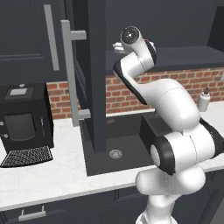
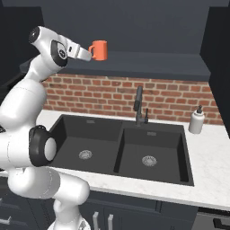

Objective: Gather all objects into one cabinet and sort the glasses and bowls to opposite sides.

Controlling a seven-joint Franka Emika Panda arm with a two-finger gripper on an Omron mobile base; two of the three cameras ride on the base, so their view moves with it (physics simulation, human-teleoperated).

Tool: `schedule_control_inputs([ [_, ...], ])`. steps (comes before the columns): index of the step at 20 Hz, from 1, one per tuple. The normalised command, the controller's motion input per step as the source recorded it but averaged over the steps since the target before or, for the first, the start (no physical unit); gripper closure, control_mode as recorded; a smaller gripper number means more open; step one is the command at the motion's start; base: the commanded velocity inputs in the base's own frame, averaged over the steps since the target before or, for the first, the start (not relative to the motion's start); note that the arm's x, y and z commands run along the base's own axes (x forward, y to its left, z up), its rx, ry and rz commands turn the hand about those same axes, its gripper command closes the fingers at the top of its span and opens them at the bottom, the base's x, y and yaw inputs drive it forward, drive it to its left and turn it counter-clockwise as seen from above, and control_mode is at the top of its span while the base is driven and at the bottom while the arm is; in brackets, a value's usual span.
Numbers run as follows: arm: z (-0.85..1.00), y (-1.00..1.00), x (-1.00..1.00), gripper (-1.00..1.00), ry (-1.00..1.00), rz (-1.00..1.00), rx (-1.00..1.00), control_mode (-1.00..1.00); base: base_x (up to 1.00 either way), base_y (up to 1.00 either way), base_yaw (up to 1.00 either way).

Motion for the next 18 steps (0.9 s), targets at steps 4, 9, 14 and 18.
schedule_control_inputs([
  [4, 0.00, 0.00, 0.20, -1.00, 0.00, 0.00, 0.00, -1.00, 0.00, 0.00, 0.00],
  [9, 0.00, -0.07, 0.14, -1.00, 0.00, 0.00, 0.00, -1.00, 0.00, 0.00, 0.00],
  [14, 0.00, -0.06, 0.21, -1.00, 0.00, 0.00, 0.00, -1.00, 0.00, 0.00, 0.00],
  [18, 0.00, 0.00, 0.10, -1.00, 0.00, -0.02, 0.00, -1.00, 0.00, 0.00, 0.00],
])
